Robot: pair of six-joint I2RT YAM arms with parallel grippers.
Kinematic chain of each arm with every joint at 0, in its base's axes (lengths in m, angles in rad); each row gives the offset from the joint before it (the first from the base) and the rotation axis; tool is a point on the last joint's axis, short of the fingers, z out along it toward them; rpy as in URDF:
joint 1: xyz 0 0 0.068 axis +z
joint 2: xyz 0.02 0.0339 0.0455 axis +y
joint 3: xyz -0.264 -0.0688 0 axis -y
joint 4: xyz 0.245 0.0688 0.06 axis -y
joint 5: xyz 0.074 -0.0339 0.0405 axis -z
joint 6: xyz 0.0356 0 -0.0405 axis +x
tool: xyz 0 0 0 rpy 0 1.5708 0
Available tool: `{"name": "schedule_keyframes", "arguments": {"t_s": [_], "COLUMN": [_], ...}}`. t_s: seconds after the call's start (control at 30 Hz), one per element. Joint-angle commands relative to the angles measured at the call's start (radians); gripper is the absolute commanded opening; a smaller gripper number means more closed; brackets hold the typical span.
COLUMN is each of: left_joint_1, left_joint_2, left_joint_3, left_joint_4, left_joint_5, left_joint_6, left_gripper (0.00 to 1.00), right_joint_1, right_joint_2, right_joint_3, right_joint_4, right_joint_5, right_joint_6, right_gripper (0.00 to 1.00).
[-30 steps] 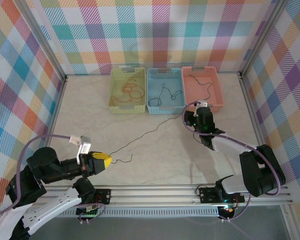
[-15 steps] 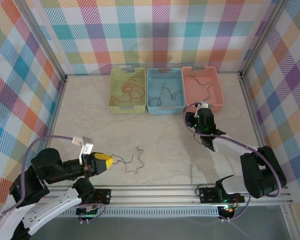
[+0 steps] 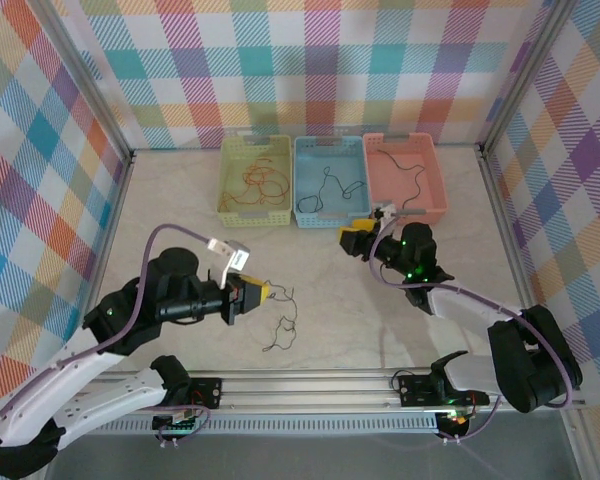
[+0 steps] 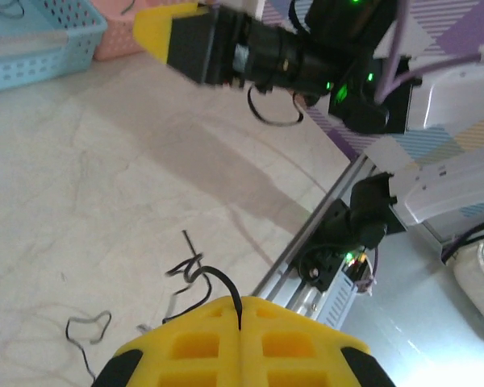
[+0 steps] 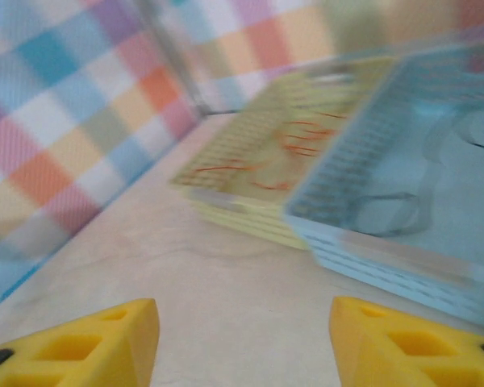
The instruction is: Untangle the cables
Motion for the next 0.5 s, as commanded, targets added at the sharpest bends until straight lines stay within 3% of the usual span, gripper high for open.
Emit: {"name": "schedule_keyframes", "arguments": {"t_s": [0.0,0.2,0.47], "left_joint_1": [-0.007,0.004,0.021], "left_joint_2": [0.052,0.18,0.297], "left_joint_3": [0.127,0.282,0.451], "left_joint_4": [0.063,0.015,-0.056], "left_joint_5": [-0.021,-0.05,-0.044], "left_joint_6": [0.049,0.074,0.111], "left_gripper": [0.0,0.0,0.0], "right_joint_1": [0.062,0.136,0.17], "right_joint_2": [-0.033,-0.094,-0.203], "right_joint_3": [-0.011,-0.009,0.04], "right_joint_4": [0.145,0.13,-0.123], "right_joint_5": [-0.191,-0.308,-0.444], "right_joint_6": [-0.096,-0.195,-0.299], "right_gripper": [0.62,0.7,0.73]}}
